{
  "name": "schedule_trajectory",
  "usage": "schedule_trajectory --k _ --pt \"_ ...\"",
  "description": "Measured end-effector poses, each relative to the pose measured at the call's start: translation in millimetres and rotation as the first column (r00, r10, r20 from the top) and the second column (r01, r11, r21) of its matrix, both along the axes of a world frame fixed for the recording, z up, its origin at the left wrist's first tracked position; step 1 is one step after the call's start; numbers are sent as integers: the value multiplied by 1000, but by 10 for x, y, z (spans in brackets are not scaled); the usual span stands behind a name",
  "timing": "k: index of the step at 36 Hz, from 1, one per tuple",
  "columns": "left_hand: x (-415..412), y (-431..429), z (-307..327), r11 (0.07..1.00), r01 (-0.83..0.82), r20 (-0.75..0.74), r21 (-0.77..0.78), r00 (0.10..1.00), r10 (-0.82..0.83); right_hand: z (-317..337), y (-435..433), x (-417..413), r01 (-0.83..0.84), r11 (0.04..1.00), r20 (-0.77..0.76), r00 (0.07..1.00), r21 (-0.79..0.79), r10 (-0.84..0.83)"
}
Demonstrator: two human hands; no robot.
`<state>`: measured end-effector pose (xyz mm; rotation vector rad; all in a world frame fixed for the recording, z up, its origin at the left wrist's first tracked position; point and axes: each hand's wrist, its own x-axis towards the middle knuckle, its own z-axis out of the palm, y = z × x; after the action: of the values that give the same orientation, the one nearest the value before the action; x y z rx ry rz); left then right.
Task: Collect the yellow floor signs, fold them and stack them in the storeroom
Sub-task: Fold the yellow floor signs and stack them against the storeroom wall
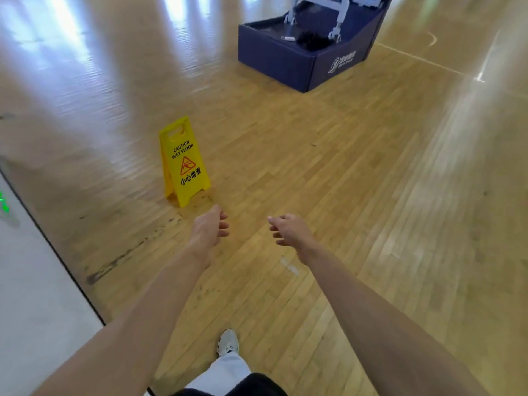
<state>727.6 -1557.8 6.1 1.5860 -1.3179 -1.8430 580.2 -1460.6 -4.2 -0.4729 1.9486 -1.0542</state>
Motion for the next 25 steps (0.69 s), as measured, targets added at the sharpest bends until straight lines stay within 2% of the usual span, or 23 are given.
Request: schedule_trajectory --k 11,18,25 --pt "-531 -1779 -24 995 -97 -19 -30 995 97 -55 -1802 -703 -125 992 17 992 16 125" --pt "-857 -2698 -48 976 -216 -54 -15 975 215 -257 -2847 -1205 -239 971 37 971 29 238" --pt "-1382 -3700 7 944 -316 13 -92 948 319 -355 -4129 -1742 -353 935 71 932 -43 355"
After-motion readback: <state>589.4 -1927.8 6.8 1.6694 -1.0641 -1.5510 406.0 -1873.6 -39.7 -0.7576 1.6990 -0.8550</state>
